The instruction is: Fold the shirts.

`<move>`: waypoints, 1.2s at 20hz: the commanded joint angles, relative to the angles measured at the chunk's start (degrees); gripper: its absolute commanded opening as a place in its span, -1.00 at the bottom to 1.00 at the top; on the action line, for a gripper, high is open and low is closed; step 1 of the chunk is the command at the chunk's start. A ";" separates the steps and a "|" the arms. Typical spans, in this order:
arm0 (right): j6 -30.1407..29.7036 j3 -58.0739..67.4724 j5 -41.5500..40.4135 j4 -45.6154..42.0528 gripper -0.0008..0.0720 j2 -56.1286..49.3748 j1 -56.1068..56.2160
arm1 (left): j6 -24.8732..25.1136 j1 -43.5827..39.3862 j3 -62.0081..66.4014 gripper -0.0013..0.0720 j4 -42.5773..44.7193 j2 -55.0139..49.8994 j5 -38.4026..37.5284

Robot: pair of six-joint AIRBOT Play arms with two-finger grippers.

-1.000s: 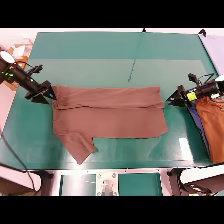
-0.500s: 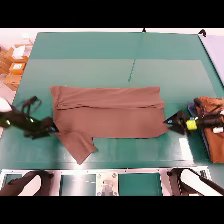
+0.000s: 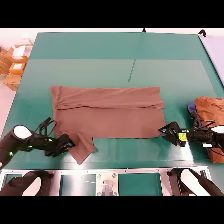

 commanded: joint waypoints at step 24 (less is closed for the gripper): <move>13.49 4.81 3.72 -11.74 -0.94 8.24 9.03 | 1.77 -4.11 23.02 -0.88 15.74 0.31 -22.77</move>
